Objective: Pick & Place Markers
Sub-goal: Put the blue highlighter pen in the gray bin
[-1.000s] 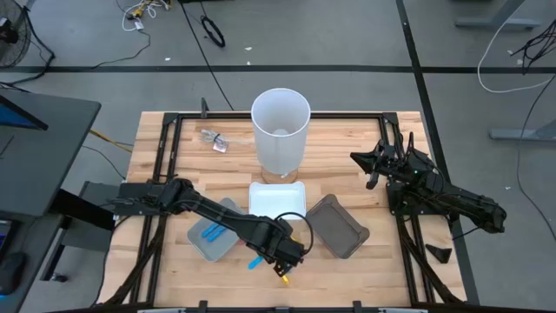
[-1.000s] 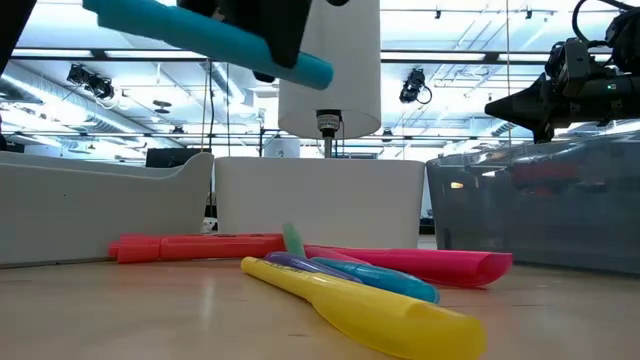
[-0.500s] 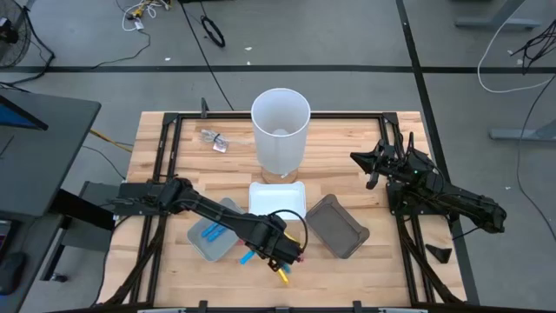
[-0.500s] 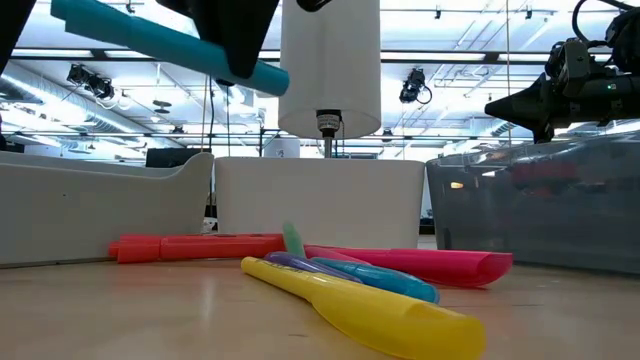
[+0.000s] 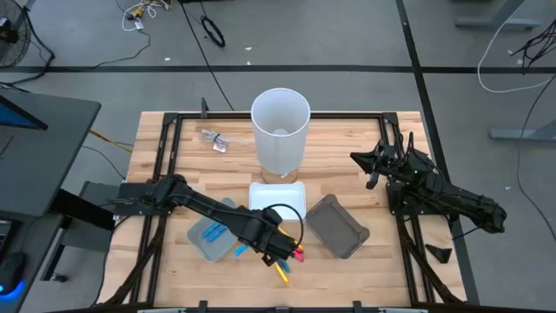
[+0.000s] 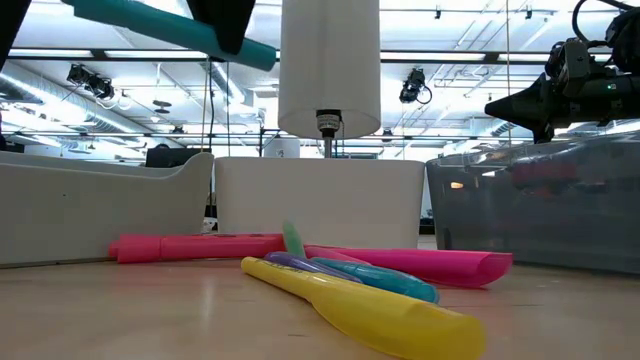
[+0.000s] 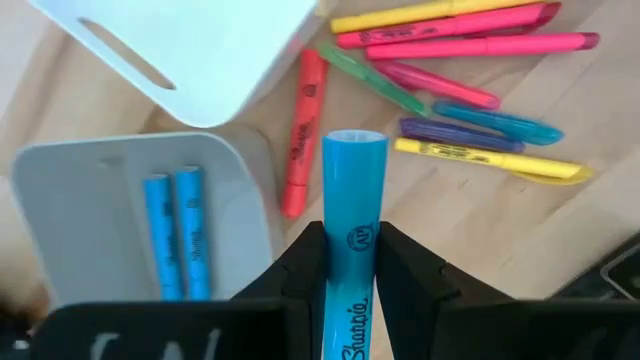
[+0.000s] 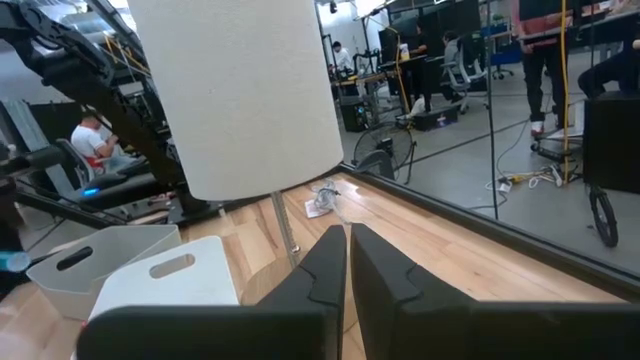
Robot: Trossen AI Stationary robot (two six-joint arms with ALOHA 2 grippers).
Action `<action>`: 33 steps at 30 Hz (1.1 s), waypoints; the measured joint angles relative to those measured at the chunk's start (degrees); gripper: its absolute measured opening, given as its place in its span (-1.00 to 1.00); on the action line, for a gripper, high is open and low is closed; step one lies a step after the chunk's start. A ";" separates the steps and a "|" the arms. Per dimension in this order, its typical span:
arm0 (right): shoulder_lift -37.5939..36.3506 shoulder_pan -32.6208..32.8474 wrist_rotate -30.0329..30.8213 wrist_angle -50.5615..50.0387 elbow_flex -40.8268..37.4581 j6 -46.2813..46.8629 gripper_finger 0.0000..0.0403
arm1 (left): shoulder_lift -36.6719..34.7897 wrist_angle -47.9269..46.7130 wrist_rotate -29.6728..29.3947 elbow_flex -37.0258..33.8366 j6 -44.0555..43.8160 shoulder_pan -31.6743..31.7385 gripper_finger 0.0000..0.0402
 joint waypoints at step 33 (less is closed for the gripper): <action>0.00 0.01 0.02 0.07 -0.02 0.00 -0.88 | -31.20 30.58 5.20 -56.57 -1.07 4.57 -0.64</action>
